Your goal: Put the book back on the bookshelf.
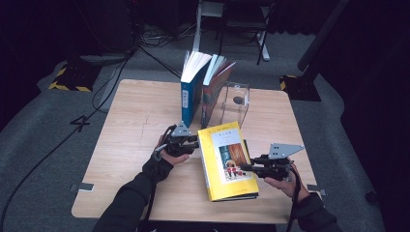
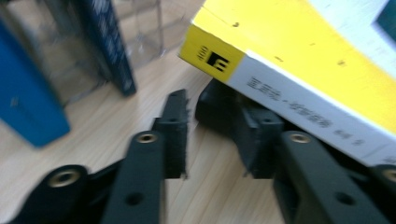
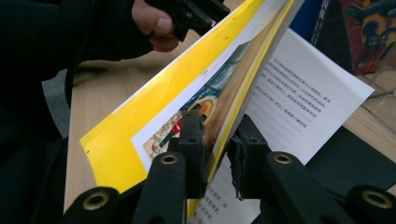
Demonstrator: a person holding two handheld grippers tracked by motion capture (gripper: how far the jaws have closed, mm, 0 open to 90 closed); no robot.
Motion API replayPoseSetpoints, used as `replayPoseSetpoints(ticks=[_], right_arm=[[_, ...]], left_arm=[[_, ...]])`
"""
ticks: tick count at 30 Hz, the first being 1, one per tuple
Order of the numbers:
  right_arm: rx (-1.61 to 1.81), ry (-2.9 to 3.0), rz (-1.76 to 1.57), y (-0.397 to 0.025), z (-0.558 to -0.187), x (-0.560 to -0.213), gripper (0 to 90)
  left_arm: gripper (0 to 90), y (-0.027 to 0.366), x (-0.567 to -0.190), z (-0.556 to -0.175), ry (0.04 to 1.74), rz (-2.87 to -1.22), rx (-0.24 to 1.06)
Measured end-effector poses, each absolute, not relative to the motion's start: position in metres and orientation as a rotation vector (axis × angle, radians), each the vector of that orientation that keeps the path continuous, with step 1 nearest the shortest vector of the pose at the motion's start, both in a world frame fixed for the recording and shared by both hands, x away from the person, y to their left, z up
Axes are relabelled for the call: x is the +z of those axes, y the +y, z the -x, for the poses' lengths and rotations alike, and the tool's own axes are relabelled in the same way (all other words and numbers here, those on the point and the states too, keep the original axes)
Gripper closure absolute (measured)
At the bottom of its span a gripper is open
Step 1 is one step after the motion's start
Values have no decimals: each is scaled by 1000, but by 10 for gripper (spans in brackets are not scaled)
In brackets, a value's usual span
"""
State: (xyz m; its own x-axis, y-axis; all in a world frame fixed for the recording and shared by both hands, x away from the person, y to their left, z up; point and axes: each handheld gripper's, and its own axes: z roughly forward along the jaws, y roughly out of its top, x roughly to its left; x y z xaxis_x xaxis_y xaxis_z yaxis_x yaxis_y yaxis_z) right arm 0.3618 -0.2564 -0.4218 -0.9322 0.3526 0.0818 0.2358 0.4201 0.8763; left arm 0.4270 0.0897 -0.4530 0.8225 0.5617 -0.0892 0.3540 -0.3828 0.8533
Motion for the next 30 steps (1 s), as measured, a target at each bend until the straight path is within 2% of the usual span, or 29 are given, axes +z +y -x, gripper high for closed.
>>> replayPoseSetpoints(ticks=[2, 7, 14, 19, 30], right_arm=[[1539, 2543, -519, -257, -361, -419, 744], [1551, 2522, -484, -257, -360, -415, 729], [1582, 2471, -433, -251, -361, -409, 679], [1582, 2453, -438, -248, -364, -409, 687], [1588, 2321, -399, -251, -359, -400, 823]], left_arm=[[782, 88, -443, -426, 638, -1999, 266], [889, 86, -426, -425, 584, -1969, 266], [897, 87, -414, -422, 528, -1939, 273], [898, 79, -406, -417, 488, -1935, 315], [899, 63, -374, -409, 416, -1908, 348]])
